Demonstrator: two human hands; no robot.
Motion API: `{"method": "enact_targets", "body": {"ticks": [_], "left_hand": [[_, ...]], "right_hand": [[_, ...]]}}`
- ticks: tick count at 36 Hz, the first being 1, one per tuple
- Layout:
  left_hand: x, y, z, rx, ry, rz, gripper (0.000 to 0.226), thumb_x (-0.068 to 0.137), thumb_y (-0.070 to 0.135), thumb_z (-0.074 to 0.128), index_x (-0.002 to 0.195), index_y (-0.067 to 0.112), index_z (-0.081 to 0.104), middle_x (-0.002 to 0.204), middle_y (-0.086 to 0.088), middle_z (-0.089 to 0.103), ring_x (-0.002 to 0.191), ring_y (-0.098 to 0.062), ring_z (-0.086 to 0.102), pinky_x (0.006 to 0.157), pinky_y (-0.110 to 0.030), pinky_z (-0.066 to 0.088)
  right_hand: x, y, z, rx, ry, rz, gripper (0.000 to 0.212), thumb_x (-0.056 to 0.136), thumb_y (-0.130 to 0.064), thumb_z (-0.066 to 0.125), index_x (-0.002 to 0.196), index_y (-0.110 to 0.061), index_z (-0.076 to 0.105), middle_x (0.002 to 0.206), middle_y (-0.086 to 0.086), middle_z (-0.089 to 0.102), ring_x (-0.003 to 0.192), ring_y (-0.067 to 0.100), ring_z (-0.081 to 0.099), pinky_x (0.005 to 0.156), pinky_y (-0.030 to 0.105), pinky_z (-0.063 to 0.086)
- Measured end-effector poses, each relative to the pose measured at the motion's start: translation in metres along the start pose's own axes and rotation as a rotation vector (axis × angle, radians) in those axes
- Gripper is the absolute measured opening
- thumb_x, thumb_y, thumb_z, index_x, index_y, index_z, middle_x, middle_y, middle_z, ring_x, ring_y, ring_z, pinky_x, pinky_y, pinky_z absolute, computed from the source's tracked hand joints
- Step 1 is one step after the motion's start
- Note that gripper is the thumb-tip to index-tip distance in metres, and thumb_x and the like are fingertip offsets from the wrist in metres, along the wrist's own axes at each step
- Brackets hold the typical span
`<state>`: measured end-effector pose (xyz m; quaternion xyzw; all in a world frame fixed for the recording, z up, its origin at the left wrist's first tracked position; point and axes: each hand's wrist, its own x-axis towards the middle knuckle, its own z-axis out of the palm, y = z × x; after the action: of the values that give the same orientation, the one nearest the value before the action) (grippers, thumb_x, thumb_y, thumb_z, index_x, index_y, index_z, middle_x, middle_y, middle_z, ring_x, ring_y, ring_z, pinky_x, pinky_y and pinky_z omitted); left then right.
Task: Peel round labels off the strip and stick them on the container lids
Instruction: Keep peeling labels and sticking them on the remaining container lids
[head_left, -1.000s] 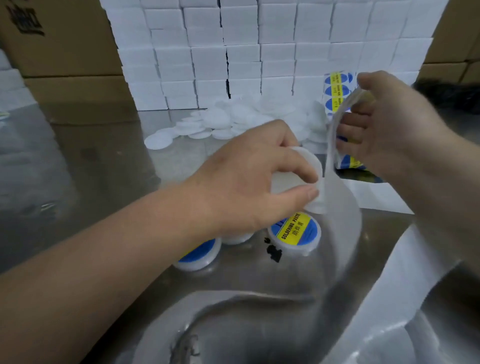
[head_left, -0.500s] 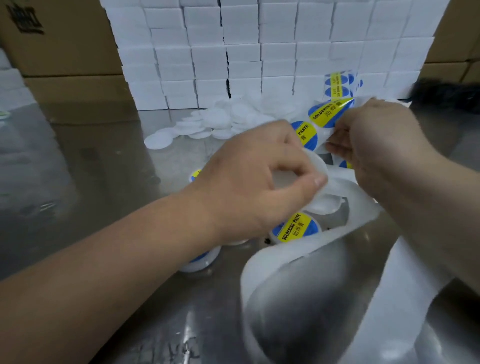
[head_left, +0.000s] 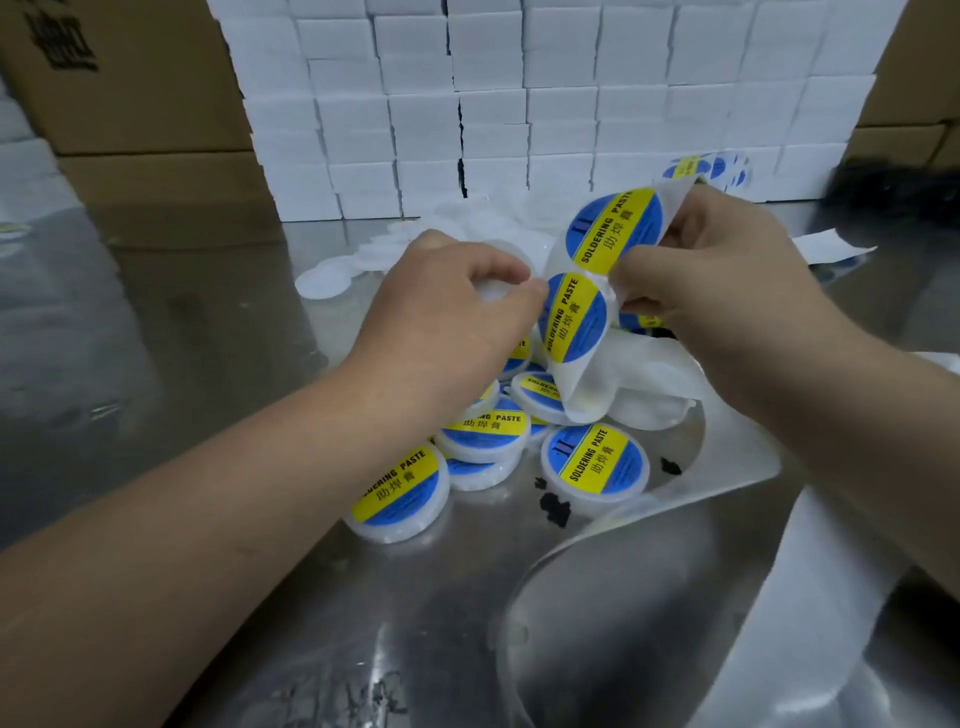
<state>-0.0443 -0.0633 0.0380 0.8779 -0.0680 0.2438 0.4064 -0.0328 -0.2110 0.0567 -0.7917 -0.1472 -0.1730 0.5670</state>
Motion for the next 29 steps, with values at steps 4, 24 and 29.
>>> {"method": "enact_targets", "body": {"ticks": [4, 24, 29], "left_hand": [[-0.0037, 0.0012, 0.0001, 0.071, 0.059, 0.082, 0.008, 0.073, 0.044, 0.061, 0.071, 0.042, 0.053, 0.086, 0.019, 0.043, 0.077, 0.028, 0.038, 0.067, 0.008, 0.025], [-0.0096, 0.0039, 0.0014, 0.125, 0.02, 0.098, 0.027, 0.066, 0.063, 0.044, 0.06, 0.038, 0.053, 0.087, 0.012, 0.047, 0.081, 0.001, 0.048, 0.062, -0.004, 0.03], [-0.0072, 0.0032, 0.0014, 0.041, -0.013, 0.065, 0.026, 0.074, 0.056, 0.049, 0.063, 0.036, 0.061, 0.085, 0.012, 0.05, 0.084, 0.004, 0.05, 0.062, -0.006, 0.034]], "right_hand": [[-0.0023, -0.0003, 0.0011, 0.087, -0.058, -0.036, 0.019, 0.074, 0.005, 0.052, 0.09, -0.001, 0.06, 0.093, 0.023, 0.065, 0.089, 0.037, 0.063, 0.08, 0.048, 0.054], [-0.006, 0.0064, 0.0077, 0.197, -0.168, -0.027, 0.009, 0.087, -0.007, 0.058, 0.094, -0.003, 0.062, 0.066, 0.002, 0.066, 0.06, 0.005, 0.066, 0.056, 0.013, 0.045], [-0.0059, 0.0073, 0.0074, 0.173, -0.174, -0.029, 0.012, 0.085, -0.008, 0.06, 0.091, 0.002, 0.063, 0.073, 0.007, 0.071, 0.066, 0.008, 0.068, 0.062, 0.018, 0.052]]}}
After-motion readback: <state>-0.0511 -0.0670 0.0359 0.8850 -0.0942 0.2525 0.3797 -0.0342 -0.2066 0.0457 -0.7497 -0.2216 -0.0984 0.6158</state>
